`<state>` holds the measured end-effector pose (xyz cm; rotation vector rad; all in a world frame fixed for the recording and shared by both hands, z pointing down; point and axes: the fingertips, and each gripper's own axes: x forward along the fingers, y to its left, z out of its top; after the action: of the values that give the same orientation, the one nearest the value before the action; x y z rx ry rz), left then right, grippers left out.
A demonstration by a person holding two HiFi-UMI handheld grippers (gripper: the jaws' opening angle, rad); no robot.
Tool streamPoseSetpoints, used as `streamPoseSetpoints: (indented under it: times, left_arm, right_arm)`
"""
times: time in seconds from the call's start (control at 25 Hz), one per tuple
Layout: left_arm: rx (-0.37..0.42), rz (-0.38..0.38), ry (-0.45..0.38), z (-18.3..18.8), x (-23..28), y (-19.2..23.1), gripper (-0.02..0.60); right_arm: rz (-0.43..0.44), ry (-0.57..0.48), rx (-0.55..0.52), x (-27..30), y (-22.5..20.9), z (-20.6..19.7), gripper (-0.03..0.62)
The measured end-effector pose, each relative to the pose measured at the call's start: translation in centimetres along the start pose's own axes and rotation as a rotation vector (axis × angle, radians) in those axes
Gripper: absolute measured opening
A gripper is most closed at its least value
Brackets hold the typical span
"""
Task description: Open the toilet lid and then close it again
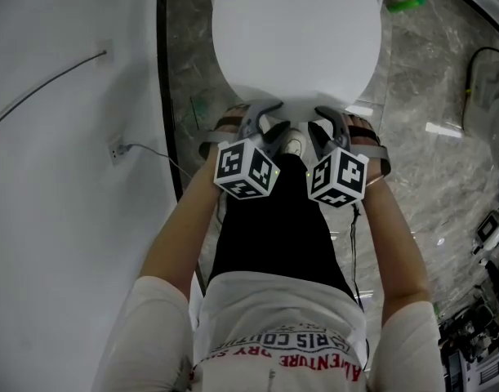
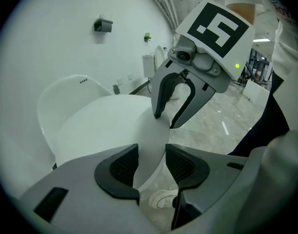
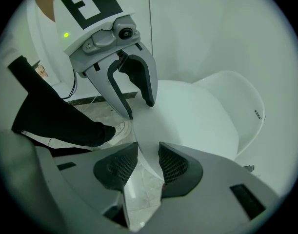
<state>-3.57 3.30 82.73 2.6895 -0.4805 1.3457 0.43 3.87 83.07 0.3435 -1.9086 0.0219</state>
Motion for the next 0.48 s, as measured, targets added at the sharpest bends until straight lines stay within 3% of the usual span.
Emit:
streamPoseSetpoints:
  times: [0.24, 0.48]
  left_arm:
    - [-0.075, -0.013, 0.007, -1.6, 2.5, -0.1, 0.175]
    - [-0.097, -0.013, 0.013, -3.5, 4.4, -0.5, 0.173]
  right_arm:
    - [0.032, 0.007, 0.04, 2.7, 0.4, -1.2, 0.109]
    - [0.057, 0.036, 0.065, 5.2, 1.0, -2.0, 0.109]
